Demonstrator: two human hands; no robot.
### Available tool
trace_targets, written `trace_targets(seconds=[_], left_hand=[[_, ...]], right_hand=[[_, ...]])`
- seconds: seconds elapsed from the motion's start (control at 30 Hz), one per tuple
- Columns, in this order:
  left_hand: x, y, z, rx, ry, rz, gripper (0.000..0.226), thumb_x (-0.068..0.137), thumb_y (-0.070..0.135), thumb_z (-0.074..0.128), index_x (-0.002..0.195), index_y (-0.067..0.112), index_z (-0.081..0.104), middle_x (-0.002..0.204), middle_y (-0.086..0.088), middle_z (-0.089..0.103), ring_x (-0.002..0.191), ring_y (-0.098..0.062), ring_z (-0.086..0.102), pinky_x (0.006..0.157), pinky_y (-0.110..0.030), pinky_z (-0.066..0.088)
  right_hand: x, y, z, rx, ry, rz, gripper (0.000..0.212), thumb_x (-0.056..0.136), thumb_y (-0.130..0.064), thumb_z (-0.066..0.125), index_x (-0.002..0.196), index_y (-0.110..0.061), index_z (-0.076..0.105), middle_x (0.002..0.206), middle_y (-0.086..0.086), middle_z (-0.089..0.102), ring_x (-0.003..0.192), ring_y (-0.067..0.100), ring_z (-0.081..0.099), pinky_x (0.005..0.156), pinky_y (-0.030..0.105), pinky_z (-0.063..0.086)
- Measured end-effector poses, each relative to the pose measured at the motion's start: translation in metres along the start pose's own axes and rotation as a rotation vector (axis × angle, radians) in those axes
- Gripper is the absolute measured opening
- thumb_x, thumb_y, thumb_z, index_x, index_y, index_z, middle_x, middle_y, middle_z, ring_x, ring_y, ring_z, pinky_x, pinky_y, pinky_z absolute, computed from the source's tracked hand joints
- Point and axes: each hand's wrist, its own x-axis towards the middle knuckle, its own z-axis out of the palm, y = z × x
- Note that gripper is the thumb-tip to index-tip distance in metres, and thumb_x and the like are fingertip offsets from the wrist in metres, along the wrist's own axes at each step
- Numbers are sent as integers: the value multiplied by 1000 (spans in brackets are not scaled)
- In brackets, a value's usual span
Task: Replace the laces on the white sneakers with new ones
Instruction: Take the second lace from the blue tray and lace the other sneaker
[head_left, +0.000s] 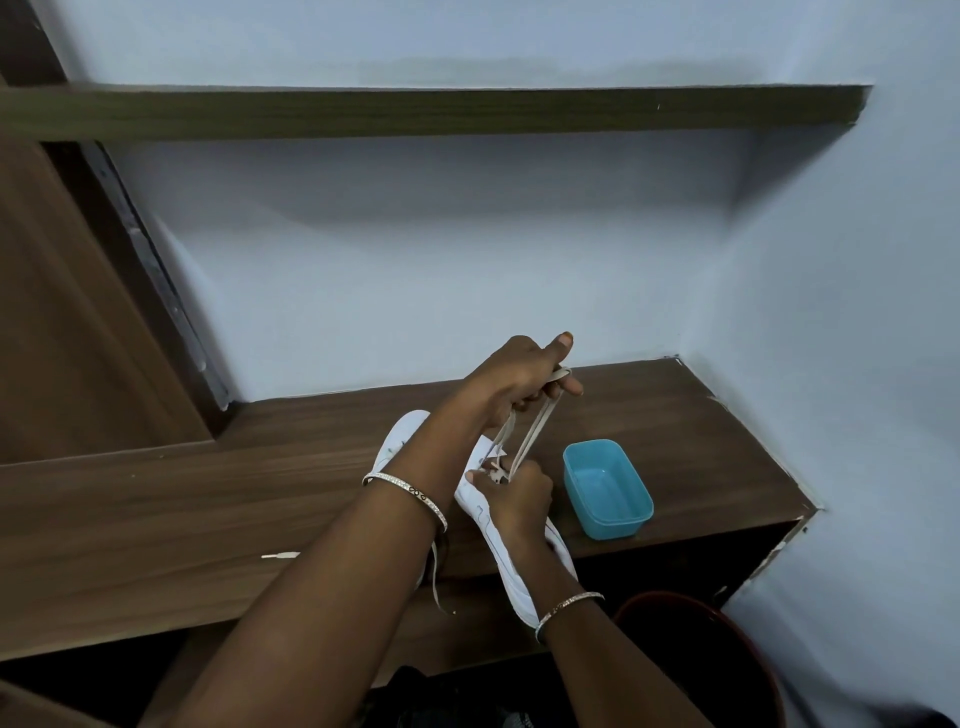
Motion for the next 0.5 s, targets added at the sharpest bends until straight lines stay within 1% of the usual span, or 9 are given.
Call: trace_targets(seconds=[0.07, 0.13, 0.2, 0.27, 0.33, 0.43, 0.5], left_hand=[[1, -2, -1, -23, -14, -7, 62, 103, 51, 39, 89, 7, 80, 62, 3, 60, 50, -9, 37, 48, -20, 31], [1, -4, -1, -53, -20, -16, 62, 103, 52, 39, 89, 6, 80, 59, 5, 59, 50, -8, 36, 47, -20, 31], [2, -7, -2, -77, -19, -15, 63, 103, 52, 39, 90, 6, 80, 56, 6, 59, 50, -9, 35, 47, -20, 30], [3, -9, -4, -92, -17, -11, 63, 103, 51, 39, 92, 5, 79, 55, 7, 58, 50, -9, 34, 48, -21, 30], [4, -11, -5, -106, -11, -11, 62, 103, 51, 39, 93, 4, 79, 55, 7, 58, 49, -9, 33, 49, -22, 30], [4, -13, -6, -137, 0, -12, 60, 103, 49, 41, 92, 4, 79, 57, 6, 58, 49, -9, 33, 50, -22, 29], [3, -13, -7, -169, 7, 2, 59, 103, 49, 42, 90, 5, 80, 59, 4, 58, 49, -10, 33, 50, -22, 29]], right_hand=[[4, 2, 1, 28, -5, 14, 44, 71, -29, 88, 97, 2, 71, 96, 15, 73, 93, 31, 69, 81, 34, 54], [6, 3, 2, 67, -19, 32, 42, 72, -27, 88, 97, 2, 72, 95, 14, 74, 90, 28, 70, 77, 29, 52], [7, 5, 1, 150, -40, 68, 38, 69, -26, 90, 91, 0, 74, 88, 10, 76, 83, 24, 72, 76, 30, 55], [8, 8, 0, 228, -53, 105, 41, 65, -30, 92, 88, -2, 73, 82, 9, 75, 77, 22, 72, 72, 33, 57], [10, 9, 0, 242, -73, 108, 45, 63, -32, 92, 89, -1, 72, 81, 10, 74, 76, 22, 72, 68, 30, 54], [10, 5, -7, 203, -113, 92, 37, 65, -20, 91, 92, -3, 74, 84, 7, 75, 78, 20, 72, 69, 26, 55], [11, 4, -15, 174, -106, 58, 35, 67, -14, 88, 97, -7, 73, 88, 2, 75, 82, 17, 72, 72, 25, 56]])
